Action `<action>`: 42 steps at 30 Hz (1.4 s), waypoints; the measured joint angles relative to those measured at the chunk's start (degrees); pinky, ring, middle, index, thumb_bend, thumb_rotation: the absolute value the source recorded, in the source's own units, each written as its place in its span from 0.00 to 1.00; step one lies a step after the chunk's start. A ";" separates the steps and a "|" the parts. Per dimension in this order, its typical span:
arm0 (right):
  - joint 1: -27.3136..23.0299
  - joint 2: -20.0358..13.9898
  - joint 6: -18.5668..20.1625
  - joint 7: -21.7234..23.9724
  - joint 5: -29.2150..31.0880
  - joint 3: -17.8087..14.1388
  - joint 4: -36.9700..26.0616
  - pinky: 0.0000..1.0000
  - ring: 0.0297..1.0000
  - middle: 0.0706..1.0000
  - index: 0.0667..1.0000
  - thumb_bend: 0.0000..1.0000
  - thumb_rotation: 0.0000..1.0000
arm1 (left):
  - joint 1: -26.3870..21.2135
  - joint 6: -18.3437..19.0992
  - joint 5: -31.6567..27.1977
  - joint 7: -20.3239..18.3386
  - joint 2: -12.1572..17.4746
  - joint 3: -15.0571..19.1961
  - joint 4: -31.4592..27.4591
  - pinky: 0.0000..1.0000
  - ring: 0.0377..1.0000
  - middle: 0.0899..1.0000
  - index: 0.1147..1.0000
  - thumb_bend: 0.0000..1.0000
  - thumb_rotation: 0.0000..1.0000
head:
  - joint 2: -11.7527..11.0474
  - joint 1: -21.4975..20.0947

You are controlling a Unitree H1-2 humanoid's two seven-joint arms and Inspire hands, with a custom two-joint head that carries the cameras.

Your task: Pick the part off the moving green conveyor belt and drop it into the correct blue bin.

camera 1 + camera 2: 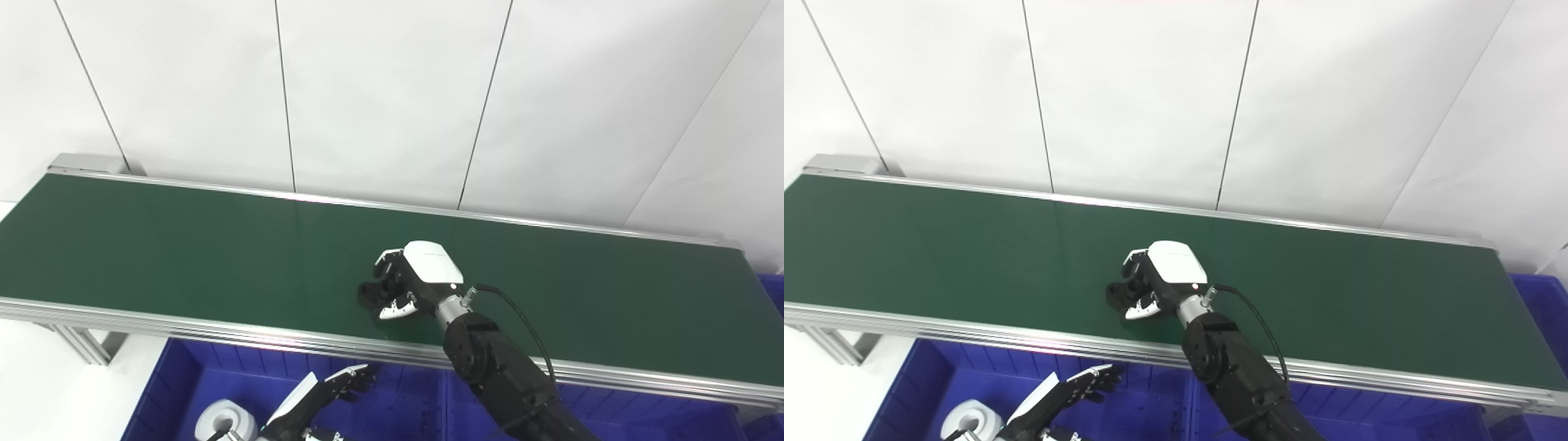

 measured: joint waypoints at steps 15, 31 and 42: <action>-0.04 -3.28 2.21 5.41 -5.84 3.62 -7.18 0.24 0.30 0.38 0.48 0.52 0.00 | -0.45 0.00 -0.13 -0.68 -0.11 0.18 1.12 0.77 0.82 0.84 0.85 0.64 0.27 | -0.26 -0.70; 14.19 -4.74 5.46 8.18 -6.02 -5.55 -38.93 0.25 0.29 0.37 0.48 0.52 0.00 | -0.66 -0.02 1.43 -0.55 -0.93 0.29 -1.38 0.77 0.82 0.84 0.85 0.65 0.31 | 5.27 5.44; 31.43 -8.57 5.25 8.81 1.35 -15.46 -51.53 0.19 0.25 0.43 0.45 0.52 0.00 | 1.51 5.01 6.32 -1.48 -4.53 0.52 -9.74 0.78 0.84 0.85 0.85 0.69 0.39 | 11.95 14.76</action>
